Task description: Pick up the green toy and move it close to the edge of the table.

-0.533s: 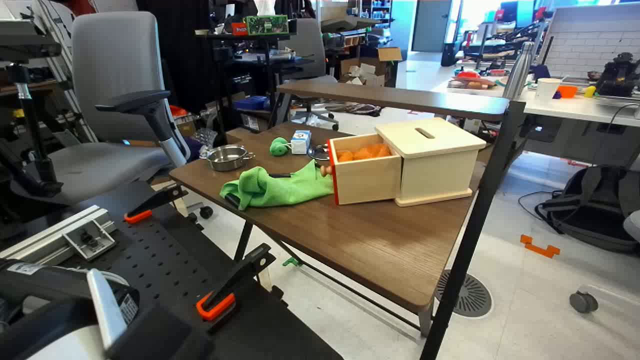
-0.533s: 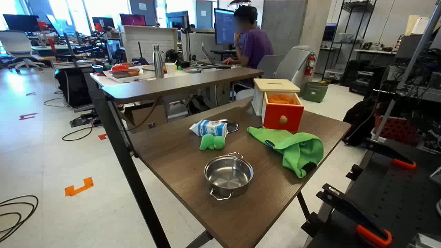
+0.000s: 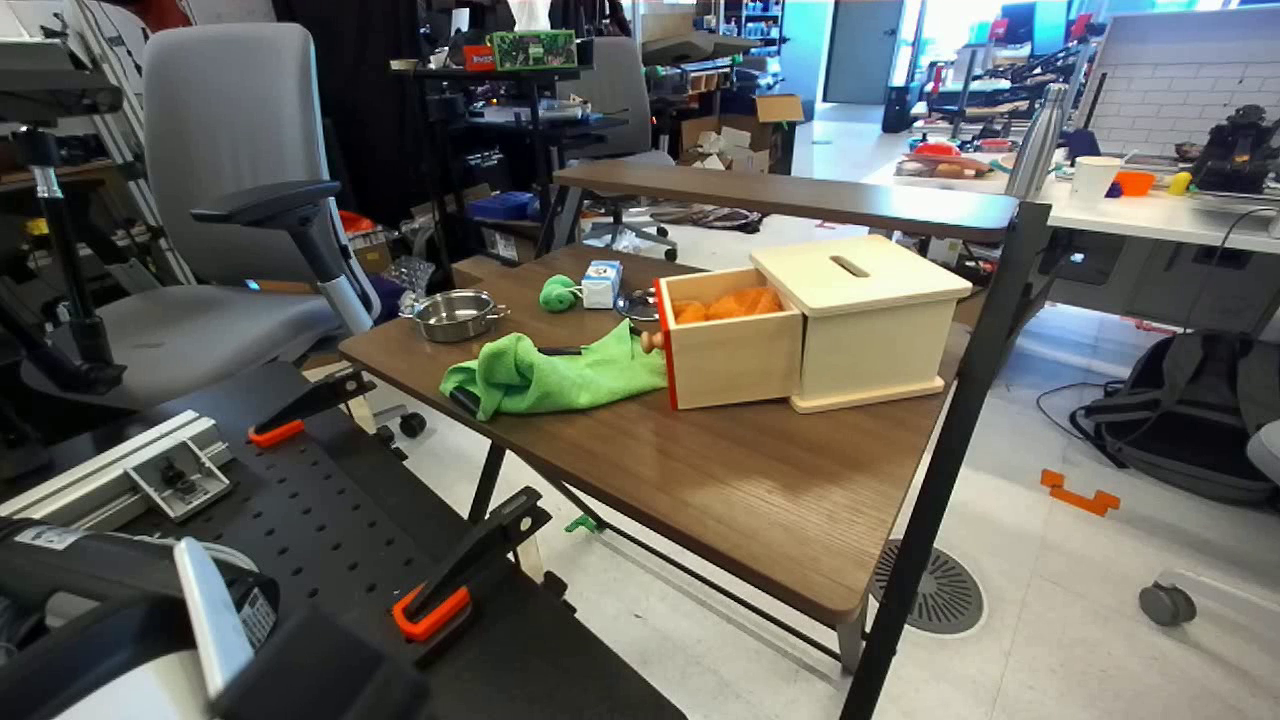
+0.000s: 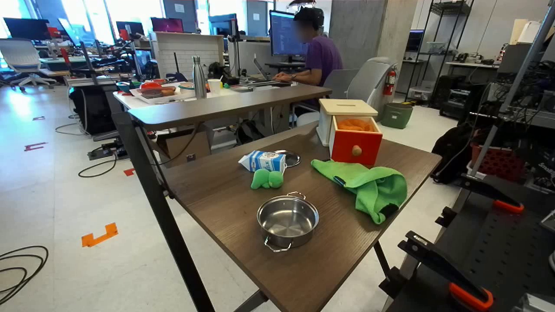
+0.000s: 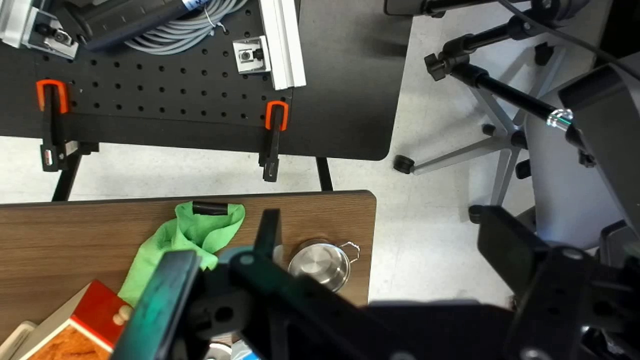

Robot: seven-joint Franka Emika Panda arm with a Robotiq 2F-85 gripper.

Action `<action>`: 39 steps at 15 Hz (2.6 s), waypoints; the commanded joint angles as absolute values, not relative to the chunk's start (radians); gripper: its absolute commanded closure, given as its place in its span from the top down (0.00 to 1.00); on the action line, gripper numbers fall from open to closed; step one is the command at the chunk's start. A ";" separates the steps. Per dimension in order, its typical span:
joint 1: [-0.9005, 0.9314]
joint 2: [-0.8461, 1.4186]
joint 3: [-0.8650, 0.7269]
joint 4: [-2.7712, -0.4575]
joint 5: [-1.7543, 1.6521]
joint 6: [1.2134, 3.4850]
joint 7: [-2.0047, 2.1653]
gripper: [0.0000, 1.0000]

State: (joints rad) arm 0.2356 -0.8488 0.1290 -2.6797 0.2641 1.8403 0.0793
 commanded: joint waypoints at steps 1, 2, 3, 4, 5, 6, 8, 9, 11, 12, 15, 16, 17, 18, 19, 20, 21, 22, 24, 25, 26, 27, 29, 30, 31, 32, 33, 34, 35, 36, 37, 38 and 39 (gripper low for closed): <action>0.209 -0.826 0.160 -2.686 0.271 1.916 0.086 1.00; 0.203 -0.801 0.166 -2.678 0.273 1.958 0.092 1.00; 0.200 -0.774 0.170 -2.667 0.276 1.991 0.100 1.00; 0.195 -0.740 0.174 -2.653 0.274 2.032 0.107 1.00; 0.191 -0.711 0.178 -2.643 0.272 2.073 0.115 1.00; 0.189 -0.664 0.179 -2.620 0.270 2.111 0.119 1.00; 0.191 -0.567 0.167 -2.559 0.274 2.136 0.121 1.00; 0.192 -0.518 0.160 -2.523 0.276 2.139 0.121 1.00; 0.187 -0.418 0.148 -2.440 0.287 2.151 0.124 1.00; 0.183 -0.361 0.141 -2.389 0.291 2.151 0.127 1.00; 0.165 -0.206 0.140 -2.257 0.297 2.174 0.164 1.00; 0.160 -0.153 0.144 -2.219 0.293 2.187 0.183 1.00; 0.156 -0.106 0.148 -2.186 0.287 2.197 0.203 1.00; 0.153 -0.059 0.151 -2.160 0.279 2.219 0.224 1.00; 0.153 -0.012 0.153 -2.136 0.270 2.233 0.246 1.00; 0.155 0.027 0.153 -2.116 0.266 2.249 0.264 1.00; 0.158 0.068 0.152 -2.103 0.260 2.268 0.278 1.00; 0.161 0.102 0.151 -2.092 0.255 2.288 0.293 1.00; 0.166 0.165 0.147 -2.075 0.248 2.343 0.316 1.00; 0.170 0.193 0.144 -2.067 0.241 2.373 0.334 1.00; 0.172 0.226 0.139 -2.056 0.236 2.398 0.344 1.00; 0.174 0.253 0.136 -2.045 0.236 2.411 0.354 1.00; 0.176 0.308 0.128 -2.022 0.233 2.441 0.364 1.00; 0.177 0.332 0.124 -2.009 0.230 2.454 0.365 1.00; 0.178 0.359 0.118 -1.993 0.224 2.466 0.365 1.00; 0.179 0.384 0.113 -1.976 0.220 2.474 0.365 1.00; 0.180 0.410 0.106 -1.956 0.214 2.479 0.366 1.00; 0.181 0.439 0.098 -1.935 0.204 2.477 0.370 1.00; 0.183 0.467 0.089 -1.915 0.193 2.477 0.374 1.00; 0.185 0.491 0.082 -1.897 0.184 2.473 0.380 1.00; 0.189 0.516 0.075 -1.881 0.176 2.471 0.388 1.00; 0.193 0.538 0.067 -1.866 0.166 2.468 0.394 1.00; 0.200 0.560 0.060 -1.855 0.153 2.468 0.403 1.00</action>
State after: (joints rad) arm 0.1683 0.4863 0.0912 -1.9217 0.1920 2.4669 0.3620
